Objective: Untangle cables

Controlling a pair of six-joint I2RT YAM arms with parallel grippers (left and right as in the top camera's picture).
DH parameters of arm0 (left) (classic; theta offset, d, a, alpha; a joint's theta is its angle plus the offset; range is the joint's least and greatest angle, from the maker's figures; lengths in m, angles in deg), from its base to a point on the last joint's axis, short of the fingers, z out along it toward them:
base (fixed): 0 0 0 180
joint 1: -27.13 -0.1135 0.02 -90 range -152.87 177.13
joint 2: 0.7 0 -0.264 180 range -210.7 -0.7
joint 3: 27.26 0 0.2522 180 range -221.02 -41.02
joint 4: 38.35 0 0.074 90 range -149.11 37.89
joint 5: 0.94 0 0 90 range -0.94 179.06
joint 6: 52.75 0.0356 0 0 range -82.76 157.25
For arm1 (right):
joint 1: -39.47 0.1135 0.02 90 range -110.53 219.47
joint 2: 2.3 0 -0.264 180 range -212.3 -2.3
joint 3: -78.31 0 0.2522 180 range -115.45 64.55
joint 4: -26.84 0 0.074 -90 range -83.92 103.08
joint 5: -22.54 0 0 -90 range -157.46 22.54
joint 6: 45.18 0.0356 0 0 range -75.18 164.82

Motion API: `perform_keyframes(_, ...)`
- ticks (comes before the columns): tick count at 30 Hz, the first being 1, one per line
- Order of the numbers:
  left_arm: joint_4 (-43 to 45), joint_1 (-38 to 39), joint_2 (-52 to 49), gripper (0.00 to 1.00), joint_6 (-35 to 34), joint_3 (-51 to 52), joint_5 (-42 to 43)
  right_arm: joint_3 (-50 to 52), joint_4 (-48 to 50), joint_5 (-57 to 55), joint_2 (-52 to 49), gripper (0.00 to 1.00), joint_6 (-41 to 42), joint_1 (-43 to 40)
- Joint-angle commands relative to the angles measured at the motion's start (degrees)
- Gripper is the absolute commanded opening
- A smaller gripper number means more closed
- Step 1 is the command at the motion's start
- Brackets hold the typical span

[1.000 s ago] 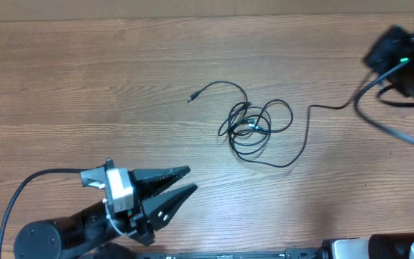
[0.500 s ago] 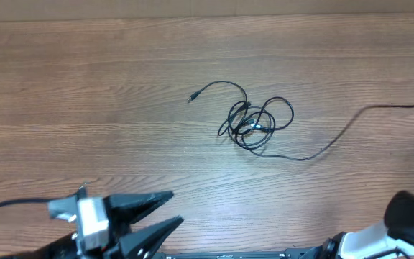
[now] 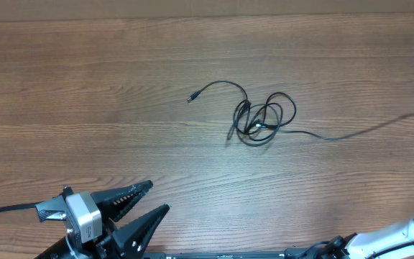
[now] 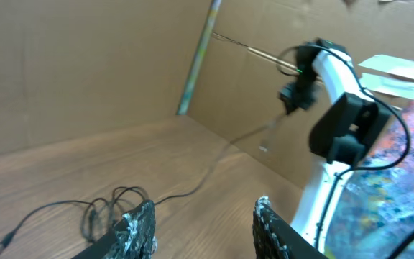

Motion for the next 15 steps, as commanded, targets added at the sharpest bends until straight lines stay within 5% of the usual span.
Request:
perform_keyframes(1,0.2,0.3,0.3,0.44,2.5,-0.9,-2.5,-0.4,0.8,5.0,-0.9,0.04,0.3,-5.7)
perform_keyframes(2,0.2,0.3,0.3,0.44,2.5,-0.9,-2.9,-0.4,1.3,7.6,-1.0,0.04,-0.6,-7.5)
perform_keyframes(3,0.2,0.3,0.3,0.44,2.7,-0.9,-3.1,-0.4,2.1,10.6,-1.0,0.18,-2.3,-9.0)
perform_keyframes(4,0.2,0.3,0.3,0.44,2.7,-0.9,-3.2,-0.4,3.3,15.7,-1.0,0.51,-5.1,-10.7)
perform_keyframes(6,0.2,0.3,0.3,0.44,2.7,-0.9,-3.2,-0.4,5.2,28.0,-1.0,0.98,-9.4,-13.3)
perform_keyframes(11,0.1,0.3,0.3,0.44,2.7,-0.9,-3.2,-0.4,7.1,48.2,-1.0,1.00,-11.7,-15.2)
perform_keyframes(15,0.0,0.3,0.3,0.44,2.7,-0.9,-2.7,-0.4,5.4,53.5,-1.0,1.00,-13.3,-10.9)
